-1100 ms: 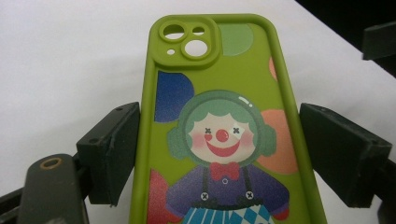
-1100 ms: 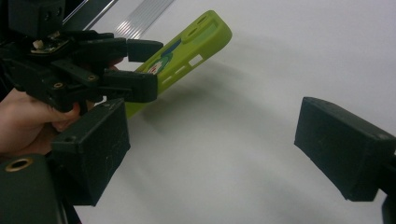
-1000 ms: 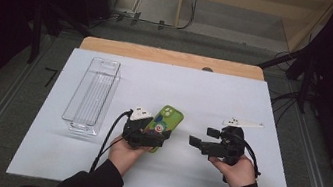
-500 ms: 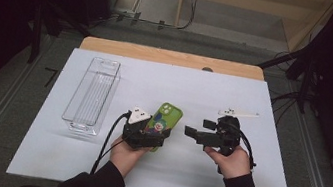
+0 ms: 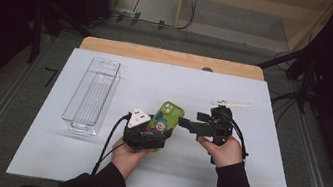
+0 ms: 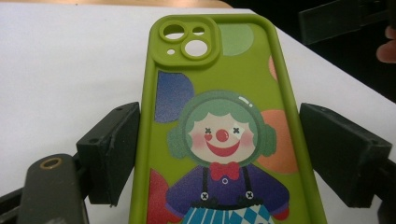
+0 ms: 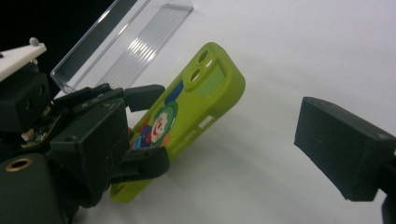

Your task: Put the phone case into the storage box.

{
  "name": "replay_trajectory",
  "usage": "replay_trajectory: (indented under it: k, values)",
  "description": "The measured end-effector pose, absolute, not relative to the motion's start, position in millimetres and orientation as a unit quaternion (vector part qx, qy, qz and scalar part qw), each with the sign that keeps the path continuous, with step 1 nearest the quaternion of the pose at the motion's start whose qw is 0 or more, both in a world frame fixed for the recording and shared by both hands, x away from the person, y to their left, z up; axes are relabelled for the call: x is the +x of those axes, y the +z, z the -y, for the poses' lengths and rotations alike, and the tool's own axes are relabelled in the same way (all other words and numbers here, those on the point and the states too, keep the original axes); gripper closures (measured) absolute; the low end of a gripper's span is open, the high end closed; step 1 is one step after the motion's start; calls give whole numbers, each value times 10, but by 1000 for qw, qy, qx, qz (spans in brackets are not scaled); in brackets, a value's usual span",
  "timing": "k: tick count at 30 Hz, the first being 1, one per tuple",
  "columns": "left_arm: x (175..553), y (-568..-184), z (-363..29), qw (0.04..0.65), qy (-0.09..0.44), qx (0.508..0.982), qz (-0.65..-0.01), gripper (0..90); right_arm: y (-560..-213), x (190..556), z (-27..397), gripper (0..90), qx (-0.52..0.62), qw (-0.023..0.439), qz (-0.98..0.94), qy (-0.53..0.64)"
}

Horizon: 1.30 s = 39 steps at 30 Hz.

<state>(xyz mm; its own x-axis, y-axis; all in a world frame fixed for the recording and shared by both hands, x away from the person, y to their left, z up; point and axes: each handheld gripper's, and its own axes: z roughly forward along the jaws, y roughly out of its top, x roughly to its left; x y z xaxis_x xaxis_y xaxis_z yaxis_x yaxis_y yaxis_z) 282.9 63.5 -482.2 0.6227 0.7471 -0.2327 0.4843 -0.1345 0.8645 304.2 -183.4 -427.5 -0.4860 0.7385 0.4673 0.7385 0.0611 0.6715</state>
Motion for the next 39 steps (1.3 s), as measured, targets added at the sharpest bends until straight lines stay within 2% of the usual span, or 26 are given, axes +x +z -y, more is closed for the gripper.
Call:
replay_trajectory:
  k: [1, 16, 23, 28, 39]
  values:
    - [2829, -4822, -635, 511, 129, 742, -415, 165, -4271, 3055, 1827, 144, -507, 3, 727, -463]
    - [2770, -4820, -600, 533, 159, 729, -400, 165, -4274, 3209, 1736, 148, -515, 28, 715, -472]
    - [2754, -4819, -584, 541, 154, 726, -396, 165, -4328, 3273, 1658, 189, -517, 34, 717, -467]
    - [2787, -4827, -596, 550, 129, 721, -401, 164, -4357, 3327, 1635, 197, -514, 39, 719, -466]
    - [2759, -4835, -552, 548, 144, 723, -396, 164, -4398, 3408, 1647, 447, -531, 84, 702, -466]
